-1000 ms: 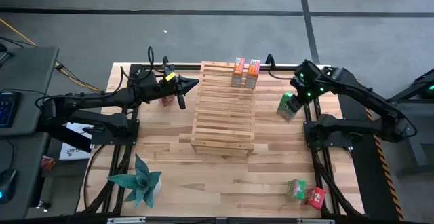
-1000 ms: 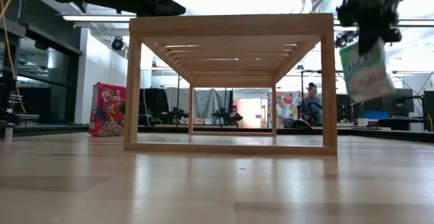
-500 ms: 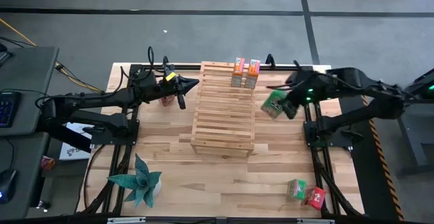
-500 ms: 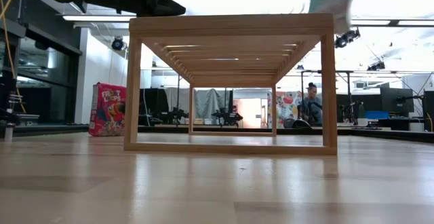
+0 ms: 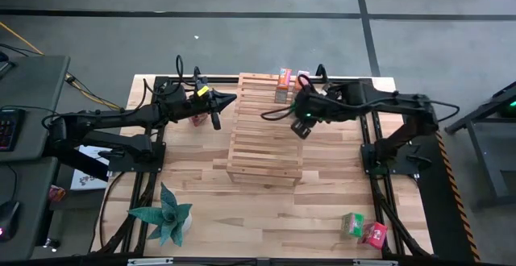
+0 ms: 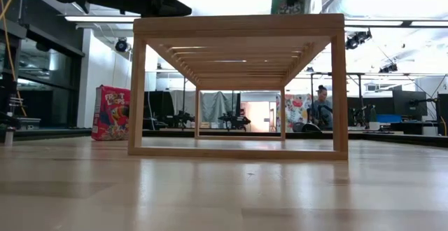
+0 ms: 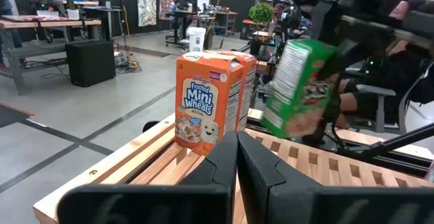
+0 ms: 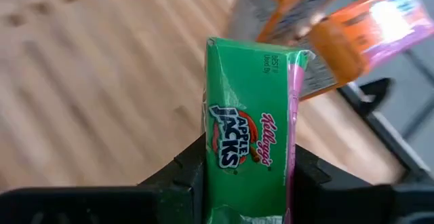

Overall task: Stack cereal on shelf
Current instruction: Put the top green cereal box on the shelf

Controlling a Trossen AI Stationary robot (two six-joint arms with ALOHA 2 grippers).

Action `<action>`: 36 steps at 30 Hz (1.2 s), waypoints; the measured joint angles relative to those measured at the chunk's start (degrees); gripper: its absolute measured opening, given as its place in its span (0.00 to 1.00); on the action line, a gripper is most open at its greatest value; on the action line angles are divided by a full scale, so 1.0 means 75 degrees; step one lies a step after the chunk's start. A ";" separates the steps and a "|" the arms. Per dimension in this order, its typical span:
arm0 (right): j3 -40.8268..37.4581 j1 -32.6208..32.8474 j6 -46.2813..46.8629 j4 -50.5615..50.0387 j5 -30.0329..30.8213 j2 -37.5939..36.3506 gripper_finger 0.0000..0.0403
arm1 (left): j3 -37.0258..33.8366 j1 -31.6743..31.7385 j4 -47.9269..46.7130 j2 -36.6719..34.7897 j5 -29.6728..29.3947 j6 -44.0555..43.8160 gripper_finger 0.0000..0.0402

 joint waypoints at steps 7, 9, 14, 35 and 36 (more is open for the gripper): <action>0.0405 -0.0003 0.0671 -0.0396 0.0207 0.0532 0.29 | 0.0000 0.0000 -0.0166 0.0003 0.0002 -0.0168 0.01; 0.0405 -0.0014 0.0685 -0.0300 0.0024 0.0607 0.29 | 0.0000 0.0000 -0.0161 0.0003 0.0000 -0.0168 0.01; 0.0405 -0.0161 0.1114 -0.0285 -0.0138 0.0635 0.29 | 0.0000 0.0000 -0.0158 0.0003 0.0000 -0.0174 0.01; 0.0399 -0.0303 0.1575 -0.0173 -0.0278 0.0678 0.61 | 0.0000 0.0000 -0.0155 0.0003 0.0000 -0.0174 0.01; 0.0399 -0.0303 0.1512 -0.0171 -0.0276 0.0670 0.61 | 0.0000 0.0000 -0.0155 0.0003 0.0000 -0.0174 0.01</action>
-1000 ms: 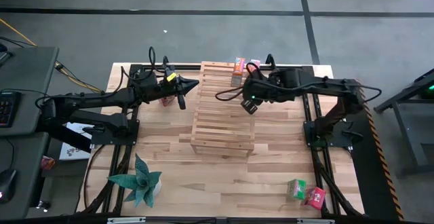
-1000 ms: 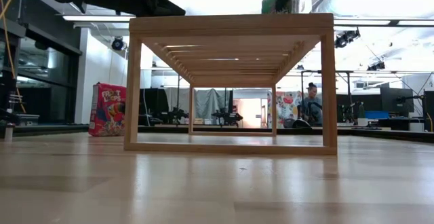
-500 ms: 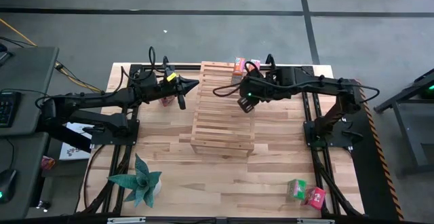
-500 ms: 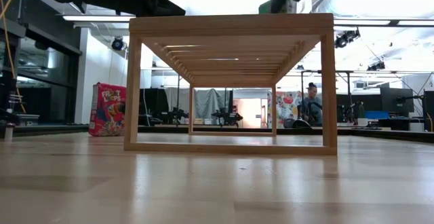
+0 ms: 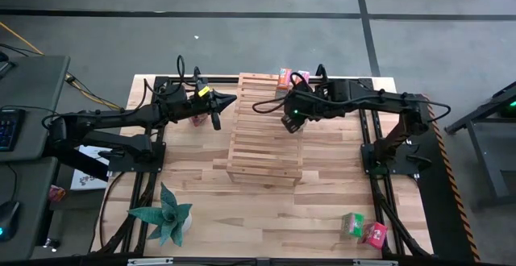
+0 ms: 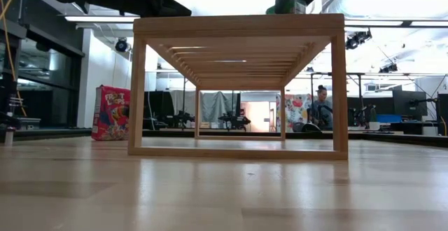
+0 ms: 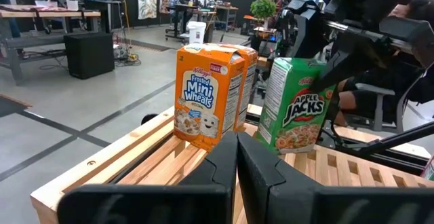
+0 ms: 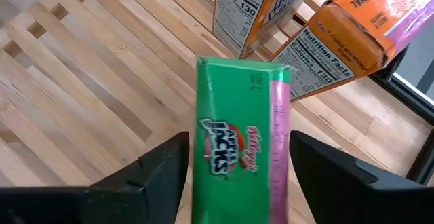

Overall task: Stack cereal on shelf
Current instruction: Put the top green cereal box on the shelf

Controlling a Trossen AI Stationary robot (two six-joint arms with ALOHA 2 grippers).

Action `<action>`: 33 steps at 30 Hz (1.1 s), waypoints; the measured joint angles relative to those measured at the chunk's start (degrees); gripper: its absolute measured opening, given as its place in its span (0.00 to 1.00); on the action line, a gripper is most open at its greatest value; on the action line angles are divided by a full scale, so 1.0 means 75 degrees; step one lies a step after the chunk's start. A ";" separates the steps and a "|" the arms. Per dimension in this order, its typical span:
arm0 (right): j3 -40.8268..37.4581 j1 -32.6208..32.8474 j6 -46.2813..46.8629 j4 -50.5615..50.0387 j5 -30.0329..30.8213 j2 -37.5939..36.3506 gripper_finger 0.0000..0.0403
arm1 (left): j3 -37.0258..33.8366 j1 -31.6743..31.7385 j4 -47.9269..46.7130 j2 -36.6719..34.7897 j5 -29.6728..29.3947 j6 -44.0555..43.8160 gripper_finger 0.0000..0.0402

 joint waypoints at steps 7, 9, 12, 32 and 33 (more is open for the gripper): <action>-0.0006 0.0098 -0.0270 0.0003 0.0015 -0.0150 0.62 | 0.0000 0.0001 0.0000 0.0000 0.0000 0.0000 0.01; -0.0006 0.0161 -0.0357 0.0006 0.0038 -0.0239 0.62 | 0.0000 0.0000 -0.0003 0.0000 0.0000 0.0000 0.01; -0.0006 0.0295 -0.0363 0.0009 0.0060 -0.0371 0.62 | 0.0000 0.0000 -0.0023 0.0000 0.0000 0.0000 0.01; -0.0061 0.1310 -0.1164 -0.0356 0.1178 -0.1587 0.60 | 0.0003 0.0000 -0.0061 0.0000 0.0000 -0.0003 0.01; -0.0152 0.1331 -0.0990 -0.0656 0.1265 -0.1623 0.59 | 0.0003 0.0001 -0.0060 0.0000 0.0000 -0.0003 0.01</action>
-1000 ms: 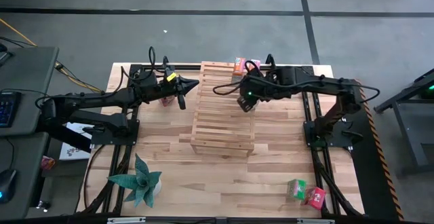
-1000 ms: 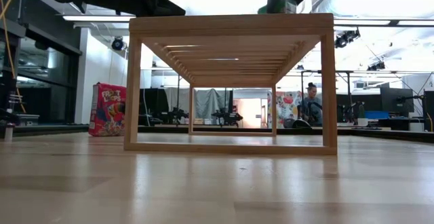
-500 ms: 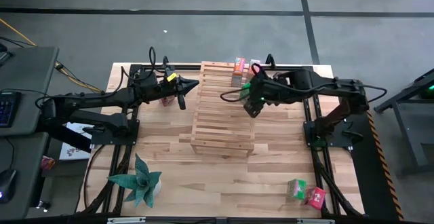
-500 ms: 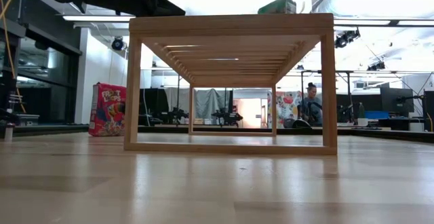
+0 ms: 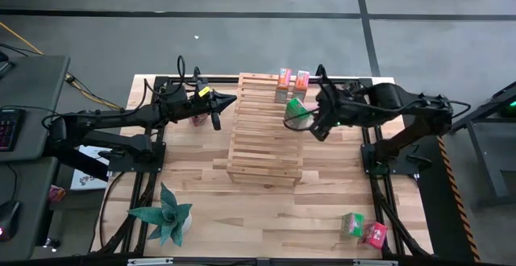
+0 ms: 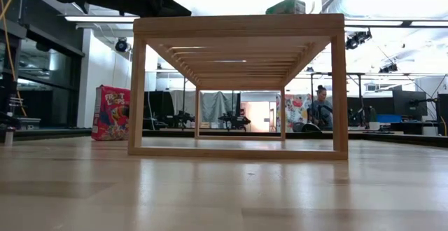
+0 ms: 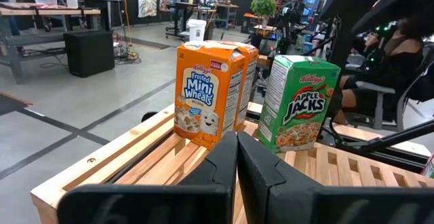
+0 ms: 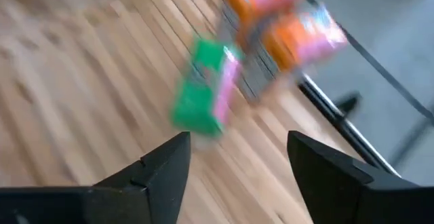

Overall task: Stack cereal on shelf
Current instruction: Put the top green cereal box on the shelf

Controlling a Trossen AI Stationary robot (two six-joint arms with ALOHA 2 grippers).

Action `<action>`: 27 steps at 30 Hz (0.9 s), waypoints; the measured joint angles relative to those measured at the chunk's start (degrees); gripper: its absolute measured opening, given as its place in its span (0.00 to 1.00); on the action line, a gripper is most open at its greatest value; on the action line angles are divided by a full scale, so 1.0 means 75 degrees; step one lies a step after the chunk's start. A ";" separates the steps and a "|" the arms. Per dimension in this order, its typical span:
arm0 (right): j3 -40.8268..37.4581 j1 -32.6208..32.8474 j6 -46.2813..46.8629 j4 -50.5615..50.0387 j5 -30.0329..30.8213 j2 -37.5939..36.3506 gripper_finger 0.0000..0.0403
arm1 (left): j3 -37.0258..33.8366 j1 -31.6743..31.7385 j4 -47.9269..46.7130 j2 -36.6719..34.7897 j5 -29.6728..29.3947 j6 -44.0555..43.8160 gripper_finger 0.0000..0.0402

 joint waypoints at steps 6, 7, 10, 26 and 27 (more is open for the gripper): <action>-0.2055 -0.0058 0.0654 -0.0084 -0.0190 -0.0706 0.35 | 0.0000 0.0001 -0.0032 0.0000 0.0000 0.0000 0.01; -0.2539 -0.0104 0.0741 0.0045 -0.0237 -0.0908 0.29 | 0.0000 0.0000 -0.0045 0.0000 0.0000 0.0000 0.01; -0.4045 -0.0243 0.0977 0.0802 -0.0223 -0.1579 0.09 | 0.0000 0.0002 -0.0053 0.0000 0.0000 0.0000 0.01; -0.8536 -0.0672 -0.0891 0.8665 0.0044 -0.3491 0.00 | 0.0000 0.0001 -0.0085 0.0000 0.0000 0.0000 0.01; -0.8536 -0.0681 -0.0894 0.8666 0.0030 -0.3461 0.00 | 0.0000 0.0002 -0.0097 0.0000 0.0000 0.0000 0.01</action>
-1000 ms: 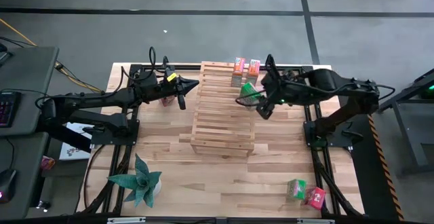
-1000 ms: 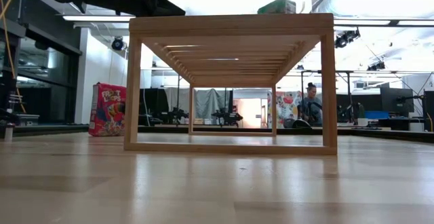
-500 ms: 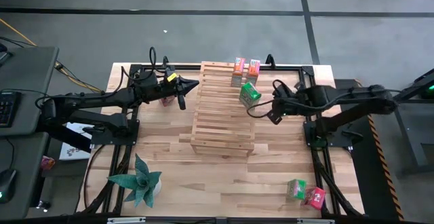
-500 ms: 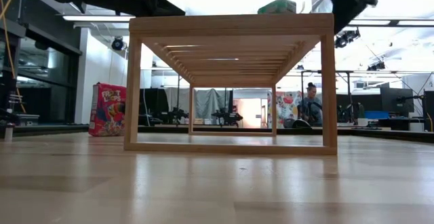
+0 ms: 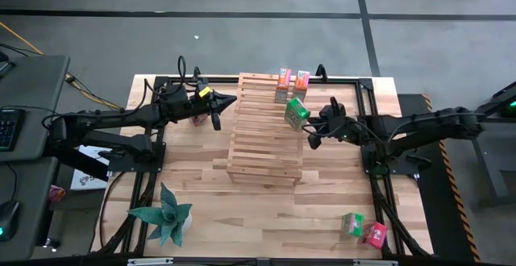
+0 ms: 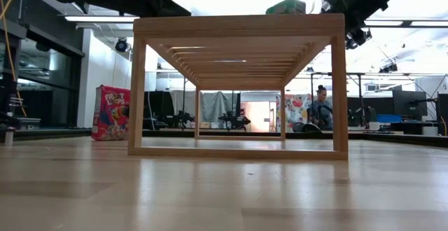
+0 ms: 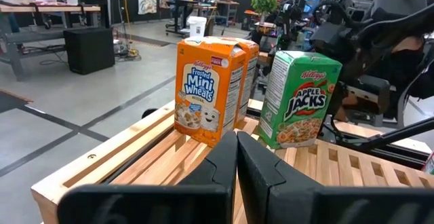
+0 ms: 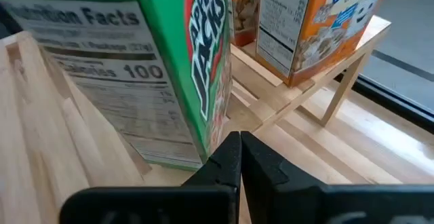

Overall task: Stack cereal on shelf
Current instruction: Put the top green cereal box on the shelf

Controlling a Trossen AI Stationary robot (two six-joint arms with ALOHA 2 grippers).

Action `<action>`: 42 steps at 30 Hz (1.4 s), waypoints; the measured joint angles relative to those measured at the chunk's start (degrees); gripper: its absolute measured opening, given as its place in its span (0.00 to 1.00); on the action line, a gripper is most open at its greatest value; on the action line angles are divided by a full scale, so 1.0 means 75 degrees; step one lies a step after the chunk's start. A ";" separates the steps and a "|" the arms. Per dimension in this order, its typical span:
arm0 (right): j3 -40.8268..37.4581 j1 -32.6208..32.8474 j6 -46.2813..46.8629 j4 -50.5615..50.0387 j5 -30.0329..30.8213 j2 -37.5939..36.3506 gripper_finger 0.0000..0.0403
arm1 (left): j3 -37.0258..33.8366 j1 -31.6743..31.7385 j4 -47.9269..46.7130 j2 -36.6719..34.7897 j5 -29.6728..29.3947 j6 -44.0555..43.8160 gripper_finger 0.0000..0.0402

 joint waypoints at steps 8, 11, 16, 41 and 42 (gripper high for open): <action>0.0000 0.0006 0.0116 0.0387 -0.0488 0.0025 0.00 | 0.0000 -0.0001 -0.0011 0.0000 0.0000 0.0001 0.01; 0.0000 0.0006 0.0317 0.0414 -0.0651 0.0027 0.00 | 0.0000 -0.0003 -0.0009 0.0000 0.0000 0.0000 0.01; 0.0000 0.0006 0.0471 0.0396 -0.0910 0.0025 0.00 | 0.0000 -0.0002 -0.0011 0.0000 0.0000 0.0000 0.01; 0.0000 0.0135 0.0843 0.0728 -0.2043 0.0357 0.00 | 0.0000 -0.0003 -0.0014 0.0000 0.0000 0.0125 0.01; 0.0000 0.0171 0.0804 0.0805 -0.2041 0.0443 0.00 | 0.0000 0.0000 -0.0014 0.0000 0.0000 0.0125 0.01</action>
